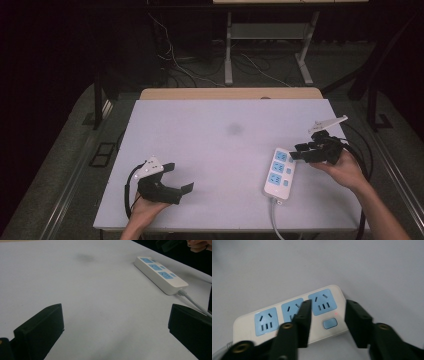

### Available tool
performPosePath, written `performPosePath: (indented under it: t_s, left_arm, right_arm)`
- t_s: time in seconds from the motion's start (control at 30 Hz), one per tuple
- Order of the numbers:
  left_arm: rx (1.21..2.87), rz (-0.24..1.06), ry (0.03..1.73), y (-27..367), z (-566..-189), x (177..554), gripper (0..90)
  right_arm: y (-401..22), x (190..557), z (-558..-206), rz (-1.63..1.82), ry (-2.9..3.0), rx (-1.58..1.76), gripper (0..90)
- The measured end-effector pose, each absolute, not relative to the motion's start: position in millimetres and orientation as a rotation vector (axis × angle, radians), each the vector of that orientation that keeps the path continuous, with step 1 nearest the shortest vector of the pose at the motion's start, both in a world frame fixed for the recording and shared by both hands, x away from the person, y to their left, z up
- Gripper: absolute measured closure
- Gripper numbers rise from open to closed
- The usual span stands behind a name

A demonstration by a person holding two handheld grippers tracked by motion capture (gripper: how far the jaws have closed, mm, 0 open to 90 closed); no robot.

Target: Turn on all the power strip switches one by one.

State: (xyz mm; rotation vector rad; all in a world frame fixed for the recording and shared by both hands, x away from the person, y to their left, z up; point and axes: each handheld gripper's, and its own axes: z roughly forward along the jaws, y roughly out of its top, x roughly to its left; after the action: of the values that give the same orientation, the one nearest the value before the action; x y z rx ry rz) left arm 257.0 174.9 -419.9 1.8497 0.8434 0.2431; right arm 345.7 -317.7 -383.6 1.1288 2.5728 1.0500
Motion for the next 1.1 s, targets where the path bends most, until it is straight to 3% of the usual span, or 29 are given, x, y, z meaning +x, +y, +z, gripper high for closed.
performPosePath:
  t_s: [0.2,0.27,0.3,1.1]
  left_arm:
    - [1.841,0.242,0.846,175,-419,256,0.0]
    - [1.84,0.243,0.844,175,-419,256,0.0]
    - [1.839,0.244,0.844,175,-419,256,0.0]
    - [1.845,0.245,0.852,173,-420,254,0.0]
  right_arm:
    - [-324,325,-378,1.156,2.424,1.247,17.9]
    - [-324,316,-378,1.162,2.403,1.279,2.9]
    - [-324,311,-378,1.158,2.381,1.288,0.4]
    - [-323,244,-407,1.431,2.262,1.298,0.4]
